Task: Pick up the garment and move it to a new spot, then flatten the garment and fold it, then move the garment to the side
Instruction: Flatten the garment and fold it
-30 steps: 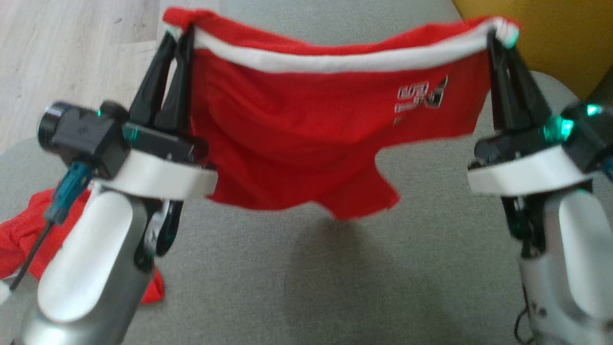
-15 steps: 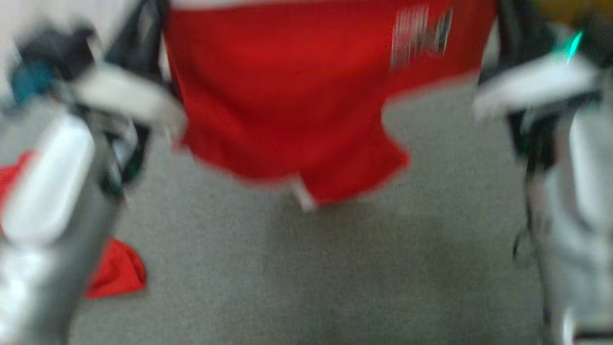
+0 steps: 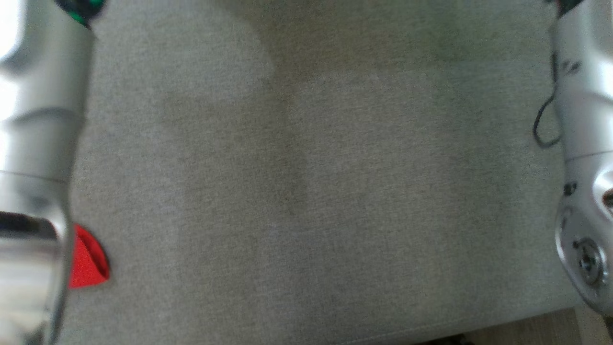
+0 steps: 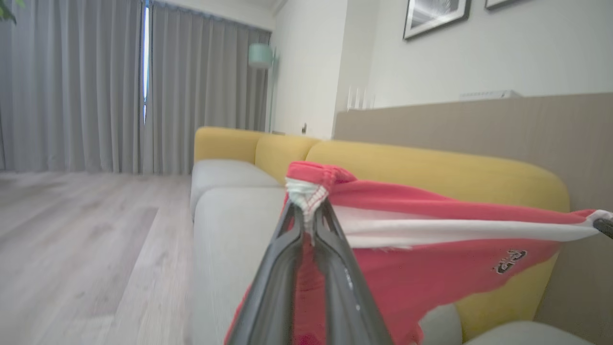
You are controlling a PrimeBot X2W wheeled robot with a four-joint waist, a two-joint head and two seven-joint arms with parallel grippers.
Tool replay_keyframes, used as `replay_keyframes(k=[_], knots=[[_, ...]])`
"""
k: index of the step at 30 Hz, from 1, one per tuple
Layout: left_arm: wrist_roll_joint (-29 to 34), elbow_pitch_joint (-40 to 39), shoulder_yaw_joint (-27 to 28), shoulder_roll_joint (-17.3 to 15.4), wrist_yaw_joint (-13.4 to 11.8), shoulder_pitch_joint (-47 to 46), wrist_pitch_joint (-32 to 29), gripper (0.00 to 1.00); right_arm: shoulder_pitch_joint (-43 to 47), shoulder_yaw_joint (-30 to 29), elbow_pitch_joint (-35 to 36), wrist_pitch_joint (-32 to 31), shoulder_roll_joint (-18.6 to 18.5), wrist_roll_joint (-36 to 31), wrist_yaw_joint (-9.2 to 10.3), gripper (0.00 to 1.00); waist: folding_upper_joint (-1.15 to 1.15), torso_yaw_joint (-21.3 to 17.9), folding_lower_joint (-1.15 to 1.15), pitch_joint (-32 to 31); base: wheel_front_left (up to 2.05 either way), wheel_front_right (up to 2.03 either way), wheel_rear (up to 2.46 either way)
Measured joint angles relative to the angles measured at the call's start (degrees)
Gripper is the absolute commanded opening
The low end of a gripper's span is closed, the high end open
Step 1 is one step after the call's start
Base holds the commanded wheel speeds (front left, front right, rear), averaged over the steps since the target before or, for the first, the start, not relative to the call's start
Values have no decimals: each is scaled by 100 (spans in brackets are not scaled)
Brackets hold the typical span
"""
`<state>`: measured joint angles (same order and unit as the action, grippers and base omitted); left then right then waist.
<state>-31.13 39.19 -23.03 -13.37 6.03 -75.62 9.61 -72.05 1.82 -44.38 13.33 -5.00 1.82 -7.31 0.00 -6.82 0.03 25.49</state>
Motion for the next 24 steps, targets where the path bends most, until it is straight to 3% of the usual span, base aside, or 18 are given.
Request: replay_keyframes(k=[6,11,12,17,24], knots=[[-179,827,-365,290,114,700,266,0,479,469,-1316,-63,-66,143,0,0,0,119,-2,78,0,0,0],[-364,972,-871,311,158,1489,359,0,933,1228,-1814,-493,-255,773,0,0,0,177,-4,-175,0,0,0],[-364,972,-871,311,158,1489,359,0,933,1228,-1814,-493,-255,773,0,0,0,177,-4,-175,0,0,0],[-662,725,-1661,154,159,2546,357,0,1655,2302,-1680,-1148,-706,1726,0,0,0,239,-5,-625,0,0,0],[-842,367,-2020,-91,160,3317,367,0,2398,3222,-724,-1793,-1326,2933,0,0,0,266,-5,-1179,0,0,0]])
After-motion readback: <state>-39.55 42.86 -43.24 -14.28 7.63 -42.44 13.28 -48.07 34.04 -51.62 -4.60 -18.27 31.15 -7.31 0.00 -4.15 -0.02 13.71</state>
